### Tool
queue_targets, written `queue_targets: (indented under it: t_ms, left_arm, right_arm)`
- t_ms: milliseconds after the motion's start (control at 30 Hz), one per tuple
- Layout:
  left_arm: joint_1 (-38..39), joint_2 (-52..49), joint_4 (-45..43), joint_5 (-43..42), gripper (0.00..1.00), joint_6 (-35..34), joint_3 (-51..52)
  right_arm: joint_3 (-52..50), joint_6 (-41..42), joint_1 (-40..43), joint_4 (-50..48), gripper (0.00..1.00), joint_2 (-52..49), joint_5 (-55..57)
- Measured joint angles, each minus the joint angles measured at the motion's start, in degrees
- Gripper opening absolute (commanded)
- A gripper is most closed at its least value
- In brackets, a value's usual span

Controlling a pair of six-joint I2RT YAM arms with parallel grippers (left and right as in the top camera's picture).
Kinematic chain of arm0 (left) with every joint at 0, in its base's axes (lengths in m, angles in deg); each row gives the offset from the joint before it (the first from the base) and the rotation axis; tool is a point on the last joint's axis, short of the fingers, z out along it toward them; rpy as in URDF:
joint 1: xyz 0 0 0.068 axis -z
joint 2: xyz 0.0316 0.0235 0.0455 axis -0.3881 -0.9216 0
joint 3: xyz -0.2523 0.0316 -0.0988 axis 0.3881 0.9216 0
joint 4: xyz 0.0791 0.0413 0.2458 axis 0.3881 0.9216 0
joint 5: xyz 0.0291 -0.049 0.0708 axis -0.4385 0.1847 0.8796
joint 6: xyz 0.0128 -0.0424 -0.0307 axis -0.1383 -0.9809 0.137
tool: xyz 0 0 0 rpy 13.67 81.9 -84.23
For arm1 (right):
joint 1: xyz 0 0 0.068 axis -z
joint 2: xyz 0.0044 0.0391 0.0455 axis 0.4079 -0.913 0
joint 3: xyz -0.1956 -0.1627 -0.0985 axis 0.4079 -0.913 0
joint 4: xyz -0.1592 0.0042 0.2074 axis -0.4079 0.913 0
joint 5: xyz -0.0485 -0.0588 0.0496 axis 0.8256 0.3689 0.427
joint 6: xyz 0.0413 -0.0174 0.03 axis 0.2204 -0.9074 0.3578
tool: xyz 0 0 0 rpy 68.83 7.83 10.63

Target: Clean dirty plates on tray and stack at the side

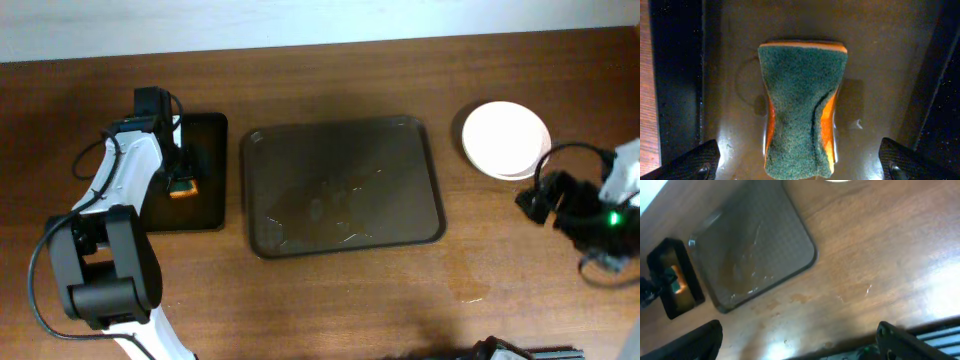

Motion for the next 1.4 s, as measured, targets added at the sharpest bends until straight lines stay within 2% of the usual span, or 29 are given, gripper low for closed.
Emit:
queue_targets:
  t_ms: [200, 333, 700, 867, 967, 1067, 1167, 1233, 1400]
  left_arm:
    - [0.00, 0.00, 0.02, 0.00, 1.00, 0.00, 0.00]
    - [0.00, 0.00, 0.00, 0.00, 1.00, 0.00, 0.00]
    - [0.00, 0.00, 0.00, 0.00, 1.00, 0.00, 0.00]
    - [0.00, 0.00, -0.02, -0.02, 1.00, 0.00, 0.00]
    - [0.00, 0.00, 0.00, 0.00, 1.00, 0.00, 0.00]
    - [0.00, 0.00, 0.02, -0.02, 1.00, 0.00, 0.00]
    - [0.00, 0.00, -0.02, 0.00, 1.00, 0.00, 0.00]
    - [0.00, 0.00, 0.00, -0.02, 1.00, 0.00, 0.00]
    - [0.00, 0.00, -0.02, 0.00, 1.00, 0.00, 0.00]
  right_arm:
    - [-7.56, -0.20, 0.00, 0.07, 0.98, 19.82, -0.26]
    - [-7.65, -0.24, 0.00, 0.04, 0.99, 27.12, -0.46]
    - [-8.26, -0.39, -0.26, 0.04, 0.98, 30.64, 1.68]
    - [-11.91, -0.37, -9.75, -1.01, 0.98, 36.81, 2.36]
    - [-16.41, 0.26, -17.16, -7.56, 0.98, 43.78, 2.69]
    - [-25.38, 0.28, -25.42, -24.09, 0.98, 55.32, 2.56]
    - [-34.34, 0.24, -28.79, -34.14, 0.98, 63.82, 2.84]
    - [-38.42, 0.28, -29.24, -37.40, 0.98, 65.72, 3.02]
    - [-54.42, 0.26, -31.93, -54.73, 0.98, 65.75, 4.42]
